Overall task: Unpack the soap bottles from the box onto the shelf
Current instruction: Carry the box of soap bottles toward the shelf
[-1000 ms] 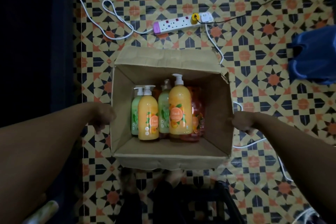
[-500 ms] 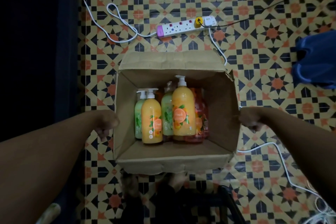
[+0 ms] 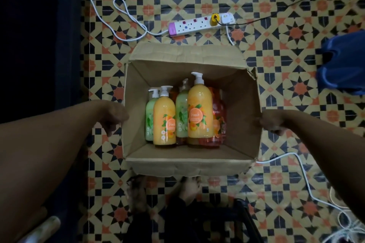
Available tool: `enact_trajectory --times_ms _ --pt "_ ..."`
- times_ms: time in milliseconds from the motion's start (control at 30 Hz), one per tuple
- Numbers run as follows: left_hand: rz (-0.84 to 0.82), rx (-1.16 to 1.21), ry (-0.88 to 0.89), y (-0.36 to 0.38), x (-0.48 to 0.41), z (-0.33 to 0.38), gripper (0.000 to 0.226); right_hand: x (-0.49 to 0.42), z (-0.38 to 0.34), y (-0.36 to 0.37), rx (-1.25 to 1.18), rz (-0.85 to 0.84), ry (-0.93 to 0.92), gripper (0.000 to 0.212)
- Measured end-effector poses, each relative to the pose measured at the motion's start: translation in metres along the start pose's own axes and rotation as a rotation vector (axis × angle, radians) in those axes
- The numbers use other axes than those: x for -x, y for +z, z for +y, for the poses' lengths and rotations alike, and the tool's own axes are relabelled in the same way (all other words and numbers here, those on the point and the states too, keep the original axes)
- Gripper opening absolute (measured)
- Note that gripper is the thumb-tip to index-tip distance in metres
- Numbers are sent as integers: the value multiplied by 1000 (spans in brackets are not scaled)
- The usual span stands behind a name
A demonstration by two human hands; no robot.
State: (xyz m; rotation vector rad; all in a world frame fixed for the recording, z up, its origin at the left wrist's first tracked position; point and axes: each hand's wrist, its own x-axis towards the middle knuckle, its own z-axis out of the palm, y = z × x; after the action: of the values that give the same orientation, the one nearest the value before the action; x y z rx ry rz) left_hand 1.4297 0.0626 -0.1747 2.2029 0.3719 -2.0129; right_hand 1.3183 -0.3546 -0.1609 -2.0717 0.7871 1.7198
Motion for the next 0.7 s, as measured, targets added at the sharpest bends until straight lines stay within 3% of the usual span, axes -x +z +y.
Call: enact_trajectory --times_ms 167,367,533,700 --pt "4 66 -15 16 0 -8 20 -4 2 14 1 -22 -8 36" --pt "159 25 -15 27 8 -2 18 -10 5 25 -22 86 -44 34" --pt "363 12 49 47 16 0 53 -3 0 35 29 228 -69 32" --pt "490 169 162 46 24 -14 65 25 -15 44 193 508 65 43"
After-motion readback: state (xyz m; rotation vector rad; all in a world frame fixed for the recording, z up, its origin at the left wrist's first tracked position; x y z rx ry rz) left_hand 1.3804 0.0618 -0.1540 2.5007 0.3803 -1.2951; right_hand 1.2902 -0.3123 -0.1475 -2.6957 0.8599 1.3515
